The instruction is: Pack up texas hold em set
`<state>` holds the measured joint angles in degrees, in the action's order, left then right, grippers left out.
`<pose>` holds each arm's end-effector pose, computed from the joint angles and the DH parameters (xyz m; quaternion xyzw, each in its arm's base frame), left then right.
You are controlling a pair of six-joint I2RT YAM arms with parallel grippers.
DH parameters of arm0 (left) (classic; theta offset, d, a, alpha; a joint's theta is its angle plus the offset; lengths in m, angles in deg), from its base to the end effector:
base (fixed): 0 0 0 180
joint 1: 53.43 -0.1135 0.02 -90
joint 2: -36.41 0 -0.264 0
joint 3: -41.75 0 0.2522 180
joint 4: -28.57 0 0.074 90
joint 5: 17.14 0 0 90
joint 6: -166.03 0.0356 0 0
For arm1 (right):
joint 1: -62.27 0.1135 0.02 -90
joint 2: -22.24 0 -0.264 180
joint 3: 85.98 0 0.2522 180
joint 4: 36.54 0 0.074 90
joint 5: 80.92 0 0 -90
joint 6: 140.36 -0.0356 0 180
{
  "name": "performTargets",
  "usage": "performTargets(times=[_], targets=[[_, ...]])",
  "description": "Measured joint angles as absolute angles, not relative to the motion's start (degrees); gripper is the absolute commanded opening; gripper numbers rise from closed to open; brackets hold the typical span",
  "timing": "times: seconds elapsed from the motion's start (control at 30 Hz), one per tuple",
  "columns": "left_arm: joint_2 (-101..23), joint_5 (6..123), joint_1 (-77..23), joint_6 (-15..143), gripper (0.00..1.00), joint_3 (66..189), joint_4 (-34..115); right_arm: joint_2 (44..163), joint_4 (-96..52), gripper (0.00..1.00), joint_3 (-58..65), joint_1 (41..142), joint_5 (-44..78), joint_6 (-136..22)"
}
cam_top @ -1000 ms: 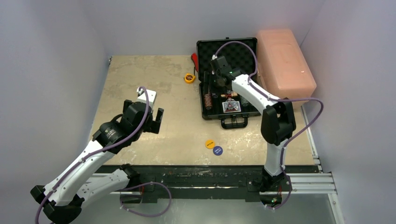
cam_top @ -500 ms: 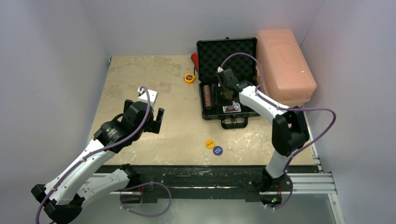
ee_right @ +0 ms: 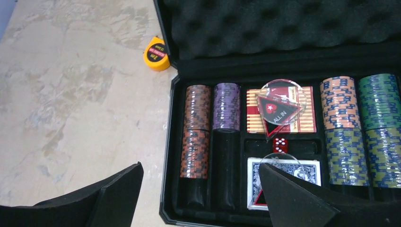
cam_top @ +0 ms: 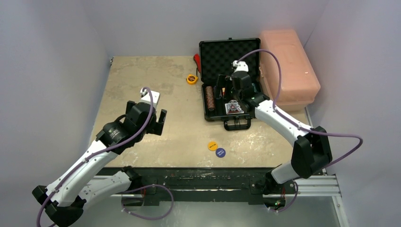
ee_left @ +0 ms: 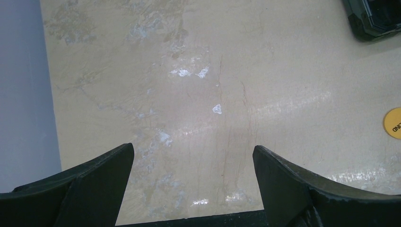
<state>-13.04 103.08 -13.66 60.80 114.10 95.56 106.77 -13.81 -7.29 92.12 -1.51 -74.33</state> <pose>0.1313 -0.0860 0.3393 0.0896 0.8903 0.0391 0.4448 0.2994 0.1643 0.2985 0.0032 0.8573 0.1594 0.4894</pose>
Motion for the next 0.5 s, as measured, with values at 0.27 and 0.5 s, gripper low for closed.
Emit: performTargets(times=[0.27,0.5], targets=[[-13.28,102.4,-13.66,60.83,0.97,114.1,95.54,111.27,-11.88,0.95,-5.33,92.12,-3.31,-75.42],[-14.35,95.93,-13.68,62.14,0.93,114.1,94.69,109.55,-9.94,0.96,-10.92,92.27,1.15,-76.36]])
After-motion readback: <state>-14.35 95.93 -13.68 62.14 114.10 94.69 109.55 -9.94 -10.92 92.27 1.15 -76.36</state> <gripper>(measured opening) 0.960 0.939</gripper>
